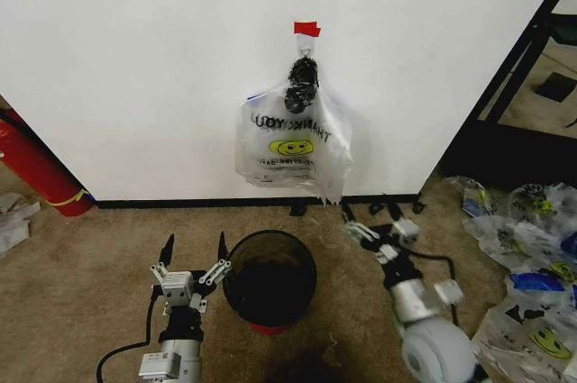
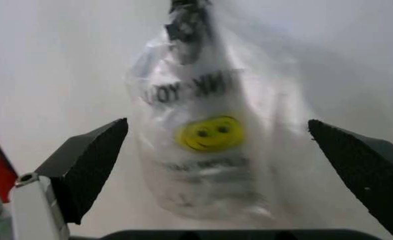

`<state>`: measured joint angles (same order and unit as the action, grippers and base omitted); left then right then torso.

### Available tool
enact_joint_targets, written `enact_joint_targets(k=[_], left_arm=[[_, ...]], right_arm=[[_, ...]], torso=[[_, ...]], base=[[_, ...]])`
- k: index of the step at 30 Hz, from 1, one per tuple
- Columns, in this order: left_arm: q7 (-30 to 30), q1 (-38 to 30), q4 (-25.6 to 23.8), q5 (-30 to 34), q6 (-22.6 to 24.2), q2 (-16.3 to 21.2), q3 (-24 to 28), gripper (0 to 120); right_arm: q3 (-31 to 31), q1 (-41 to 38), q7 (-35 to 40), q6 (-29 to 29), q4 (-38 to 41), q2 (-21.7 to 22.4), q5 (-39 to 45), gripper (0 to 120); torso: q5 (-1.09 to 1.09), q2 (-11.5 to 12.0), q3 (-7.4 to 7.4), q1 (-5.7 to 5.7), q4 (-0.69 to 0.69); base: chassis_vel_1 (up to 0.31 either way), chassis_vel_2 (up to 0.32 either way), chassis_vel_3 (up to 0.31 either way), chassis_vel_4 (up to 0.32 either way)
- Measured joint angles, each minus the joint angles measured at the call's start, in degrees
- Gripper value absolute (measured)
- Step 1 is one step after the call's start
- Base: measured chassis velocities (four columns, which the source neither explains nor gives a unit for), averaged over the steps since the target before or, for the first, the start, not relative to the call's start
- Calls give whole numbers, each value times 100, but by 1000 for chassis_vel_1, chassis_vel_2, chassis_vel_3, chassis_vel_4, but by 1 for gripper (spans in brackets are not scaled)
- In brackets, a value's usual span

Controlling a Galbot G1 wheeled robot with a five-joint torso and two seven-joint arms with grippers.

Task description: Pick up the garbage bag from the wall and place it over the trash bin.

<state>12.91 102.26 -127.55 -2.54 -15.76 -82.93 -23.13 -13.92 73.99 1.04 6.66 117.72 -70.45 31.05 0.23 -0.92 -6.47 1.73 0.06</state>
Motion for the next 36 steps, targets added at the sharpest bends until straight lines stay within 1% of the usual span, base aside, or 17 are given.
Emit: enact_joint_targets(k=[1, 5, 7, 8, 14, 15, 18, 22, 28, 36], left_arm=[[0, 0, 0, 0, 0, 0, 0, 100], [1, 70, -66, -43, -8, -19, -31, 100], [1, 119, -95, -88, -23, -50, -43, 100], [1, 119, -95, -88, -23, -50, -43, 100], [3, 193, -137, -141, -63, -119, -110, 100], [3, 193, -137, -141, -63, -119, -110, 100], [3, 163, -137, -127, -61, -101, -143, 100], [-9, 122, -85, -118, -59, -91, -131, 100], [-17, 94, -34, -112, -59, -86, -121, 100], [-17, 92, -15, -93, -65, -104, -144, 100]], right_arm=[[0, 0, 0, 0, 0, 0, 0, 100], [378, -1091, 110, -327, -492, -123, 813, 100], [538, -1567, 136, -453, -743, -151, 1256, 100], [538, -1567, 136, -453, -743, -151, 1256, 100], [672, -2524, 39, -705, -1224, -148, 2368, 100], [672, -2524, 39, -705, -1224, -148, 2368, 100], [716, -2876, -40, -853, -1459, -206, 2731, 100], [821, -3163, -114, -963, -1712, -402, 2988, 100], [900, -3519, -111, -975, -2034, -597, 3104, 100], [967, -3900, -80, -973, -2298, -679, 3169, 100]], torso=[[0, 0, 0, 0, 0], [0, 0, -1, 0, -3], [0, 1, -1, 0, -1], [0, 1, -1, 0, -1], [1, 0, 0, 0, 1], [1, 0, 0, 0, 1], [1, 0, 0, 1, 0], [1, 0, 0, 0, 0], [1, 0, 0, 0, -1], [1, 0, 0, 0, 0]], base=[[0, 0, 0, 0], [0, 0, 0, 0], [0, 0, 0, 0], [0, 0, 0, 0], [0, 0, 0, 0], [0, 0, 0, 0], [0, 0, 0, 0], [0, 0, 0, 0], [0, 0, 0, 0], [0, 0, 0, 0]])
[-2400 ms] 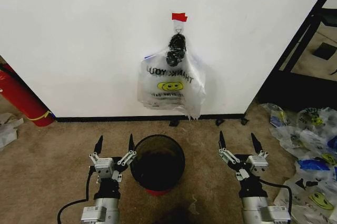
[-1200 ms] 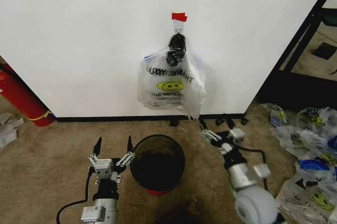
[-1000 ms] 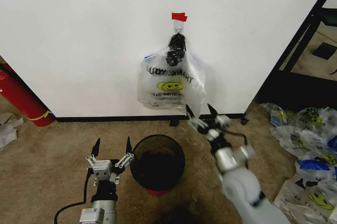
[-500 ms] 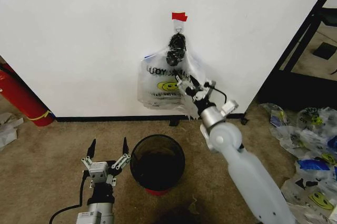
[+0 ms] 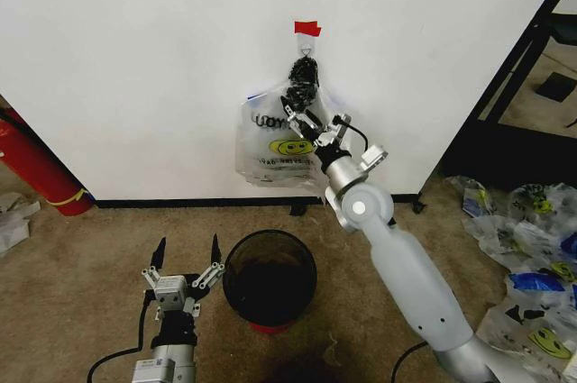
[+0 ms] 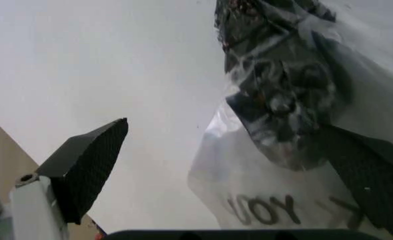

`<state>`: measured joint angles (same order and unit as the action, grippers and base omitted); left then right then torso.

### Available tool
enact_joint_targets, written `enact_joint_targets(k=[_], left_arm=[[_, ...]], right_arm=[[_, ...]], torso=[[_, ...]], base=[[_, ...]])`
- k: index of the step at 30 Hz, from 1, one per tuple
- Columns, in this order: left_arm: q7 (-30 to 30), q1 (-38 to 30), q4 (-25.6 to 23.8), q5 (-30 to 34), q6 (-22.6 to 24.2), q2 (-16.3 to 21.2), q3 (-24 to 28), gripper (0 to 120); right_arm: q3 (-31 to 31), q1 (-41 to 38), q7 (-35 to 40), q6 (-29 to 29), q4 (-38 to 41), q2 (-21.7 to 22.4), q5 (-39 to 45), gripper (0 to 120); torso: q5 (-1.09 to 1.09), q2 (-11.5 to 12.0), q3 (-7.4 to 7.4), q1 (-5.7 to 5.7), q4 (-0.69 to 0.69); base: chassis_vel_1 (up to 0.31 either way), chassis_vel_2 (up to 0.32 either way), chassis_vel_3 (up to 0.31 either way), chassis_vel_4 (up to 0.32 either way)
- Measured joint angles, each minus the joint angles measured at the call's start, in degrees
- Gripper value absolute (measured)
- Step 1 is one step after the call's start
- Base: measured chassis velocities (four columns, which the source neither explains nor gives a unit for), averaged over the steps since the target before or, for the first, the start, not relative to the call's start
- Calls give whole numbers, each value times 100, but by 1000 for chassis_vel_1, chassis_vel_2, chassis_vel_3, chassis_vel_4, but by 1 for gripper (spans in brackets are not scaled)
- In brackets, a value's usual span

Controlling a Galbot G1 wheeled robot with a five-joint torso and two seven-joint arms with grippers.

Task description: Pick up the garbage bag from the wall and place it over the trash bin.

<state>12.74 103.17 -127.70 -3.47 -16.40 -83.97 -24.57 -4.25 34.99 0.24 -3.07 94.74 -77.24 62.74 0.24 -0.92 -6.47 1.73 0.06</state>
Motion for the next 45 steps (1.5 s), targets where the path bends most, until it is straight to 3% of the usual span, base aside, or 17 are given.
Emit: enact_joint_targets(k=[11, 24, 26, 30, 32, 37, 45], left_arm=[[0, -9, 13, -1, -6, -30, 11, 100], [0, -9, 9, -5, -12, -46, 27, 100], [0, -8, 6, -5, -13, -46, 26, 100], [0, -5, 2, -6, -16, -47, 28, 100], [0, -5, -4, -9, -17, -52, 40, 100], [0, 1, -15, -13, -20, -55, 51, 100], [0, 9, -33, -15, -30, -57, 52, 100]], right_arm=[[-99, -57, 24, 32, -158, -115, 38, 96], [-113, -109, 80, 58, -179, -167, 68, 45], [-114, -107, 88, 62, -176, -167, 68, 45], [-125, -101, 122, 80, -175, -172, 66, 30], [-135, -96, 134, 84, -159, -174, 65, 16], [-138, -94, 154, 128, -140, -146, 38, 2], [-152, -91, 197, 153, -126, -112, 5, 0]], torso=[[0, 0, 0, -1, 0], [0, 0, 0, -1, 0], [0, 0, 0, -1, 0], [0, 0, 0, -1, 0], [0, 0, 0, -1, 0], [-1, 0, 0, -1, 0], [-1, 0, 0, -1, 0]], base=[[0, 0, 0, 0], [0, 0, 0, 0], [0, 0, 0, 0], [0, 0, 0, 0], [0, 0, 0, 0], [0, 0, 0, 0], [0, 0, 0, 0]])
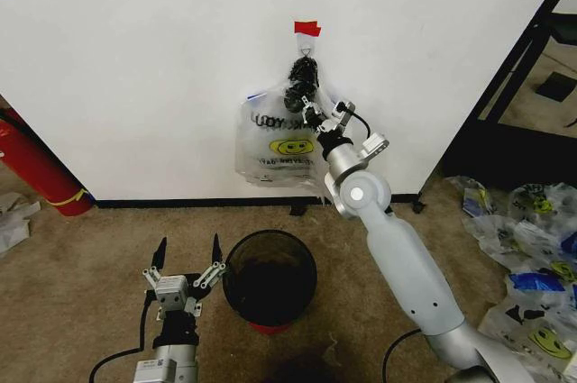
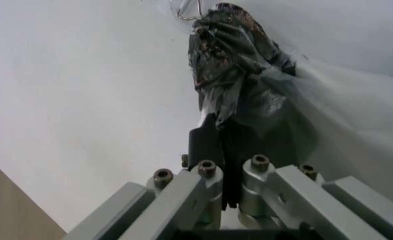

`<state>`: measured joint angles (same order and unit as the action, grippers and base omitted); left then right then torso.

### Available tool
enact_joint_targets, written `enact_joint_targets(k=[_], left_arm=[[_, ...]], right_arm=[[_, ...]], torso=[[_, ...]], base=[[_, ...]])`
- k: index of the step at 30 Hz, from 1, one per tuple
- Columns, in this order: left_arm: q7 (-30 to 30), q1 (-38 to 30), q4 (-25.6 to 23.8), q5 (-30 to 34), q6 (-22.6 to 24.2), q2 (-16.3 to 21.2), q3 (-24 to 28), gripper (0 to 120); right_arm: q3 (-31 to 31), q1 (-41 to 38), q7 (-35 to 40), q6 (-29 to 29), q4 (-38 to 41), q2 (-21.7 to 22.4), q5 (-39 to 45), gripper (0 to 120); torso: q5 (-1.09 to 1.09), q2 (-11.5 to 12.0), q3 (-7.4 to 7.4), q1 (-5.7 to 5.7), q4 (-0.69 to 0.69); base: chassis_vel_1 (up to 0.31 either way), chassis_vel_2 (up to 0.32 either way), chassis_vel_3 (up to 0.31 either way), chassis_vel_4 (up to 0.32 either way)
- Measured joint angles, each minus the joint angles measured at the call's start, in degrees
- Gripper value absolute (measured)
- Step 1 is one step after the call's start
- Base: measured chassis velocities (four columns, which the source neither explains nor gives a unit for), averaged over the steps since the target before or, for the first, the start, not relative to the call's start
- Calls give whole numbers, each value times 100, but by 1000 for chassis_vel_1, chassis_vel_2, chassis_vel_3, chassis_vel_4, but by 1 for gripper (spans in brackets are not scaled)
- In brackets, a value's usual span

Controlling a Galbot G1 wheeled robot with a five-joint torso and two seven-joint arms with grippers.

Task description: Pick up the garbage bag from the wall and place it over the trash bin.

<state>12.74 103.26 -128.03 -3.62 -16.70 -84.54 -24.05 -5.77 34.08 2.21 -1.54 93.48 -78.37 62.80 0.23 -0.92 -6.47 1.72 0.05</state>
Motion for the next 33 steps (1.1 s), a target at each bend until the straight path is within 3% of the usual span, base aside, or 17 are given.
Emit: enact_joint_targets(k=[33], left_arm=[[0, 22, -64, -26, -10, 58, 112, 100]], right_arm=[[18, 1901, -239, 250, 1216, 476, -1207, 0]], torso=[[0, -1, 1, 0, 0]], base=[[0, 0, 0, 0]])
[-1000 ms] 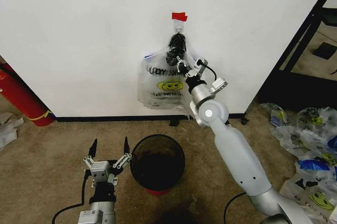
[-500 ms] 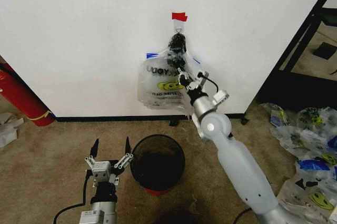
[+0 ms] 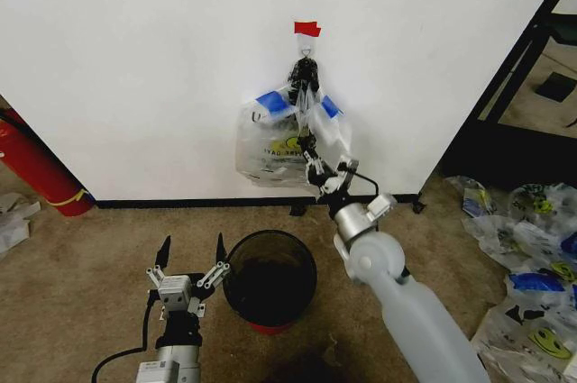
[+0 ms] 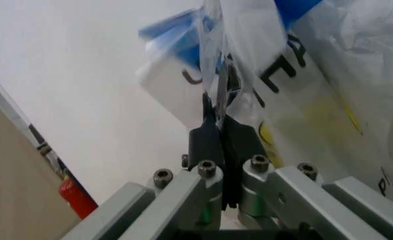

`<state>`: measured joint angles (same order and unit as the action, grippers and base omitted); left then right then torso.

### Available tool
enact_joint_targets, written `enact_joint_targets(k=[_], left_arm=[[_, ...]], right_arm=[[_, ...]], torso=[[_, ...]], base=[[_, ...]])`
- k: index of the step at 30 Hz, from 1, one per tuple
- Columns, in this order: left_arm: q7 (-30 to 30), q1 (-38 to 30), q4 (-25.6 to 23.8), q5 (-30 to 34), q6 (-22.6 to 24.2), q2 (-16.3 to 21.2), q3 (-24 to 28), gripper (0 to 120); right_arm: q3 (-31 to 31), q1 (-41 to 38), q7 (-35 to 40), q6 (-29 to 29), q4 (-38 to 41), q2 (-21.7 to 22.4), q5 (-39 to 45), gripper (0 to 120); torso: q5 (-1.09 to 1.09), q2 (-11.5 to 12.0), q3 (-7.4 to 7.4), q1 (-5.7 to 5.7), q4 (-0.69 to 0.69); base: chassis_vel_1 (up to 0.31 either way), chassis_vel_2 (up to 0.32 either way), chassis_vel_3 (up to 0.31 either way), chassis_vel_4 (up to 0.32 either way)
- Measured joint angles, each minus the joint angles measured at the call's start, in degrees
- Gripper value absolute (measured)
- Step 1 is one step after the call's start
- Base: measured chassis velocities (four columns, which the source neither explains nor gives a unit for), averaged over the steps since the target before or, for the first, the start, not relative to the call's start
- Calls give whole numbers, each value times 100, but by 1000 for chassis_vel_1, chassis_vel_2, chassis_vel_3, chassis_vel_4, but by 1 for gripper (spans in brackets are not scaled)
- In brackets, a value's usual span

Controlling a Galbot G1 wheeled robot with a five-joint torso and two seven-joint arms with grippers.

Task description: Pick up the garbage bag from the wall and place it over the trash bin.

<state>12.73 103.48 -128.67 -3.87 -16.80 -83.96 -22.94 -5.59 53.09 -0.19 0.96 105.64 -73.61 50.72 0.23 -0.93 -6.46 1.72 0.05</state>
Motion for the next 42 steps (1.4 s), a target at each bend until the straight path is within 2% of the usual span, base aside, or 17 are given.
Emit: enact_joint_targets(k=[12, 19, 33, 42], left_arm=[[-1, 23, -14, -42, -34, 10, 81, 100], [-1, 33, -14, -56, -50, 43, 103, 100], [0, 41, -41, -68, -75, 59, 116, 100], [5, 19, -45, -34, -92, 94, 143, 100]], right_arm=[[-62, 843, -203, 374, 470, 164, -1196, 0], [-194, 1632, -400, 735, 725, 257, -2040, 0], [-293, 2426, -433, 1189, 800, 228, -2969, 0], [-361, 2883, -485, 1592, 907, 456, -3511, 0]], torso=[[0, 0, 0, 0, 1], [0, 0, 0, 0, 0], [0, 1, 0, 0, 1], [0, 1, 0, 0, 0]], base=[[0, 0, 0, 0], [0, 0, 0, 0], [0, 0, 0, 0], [0, 0, 0, 0]])
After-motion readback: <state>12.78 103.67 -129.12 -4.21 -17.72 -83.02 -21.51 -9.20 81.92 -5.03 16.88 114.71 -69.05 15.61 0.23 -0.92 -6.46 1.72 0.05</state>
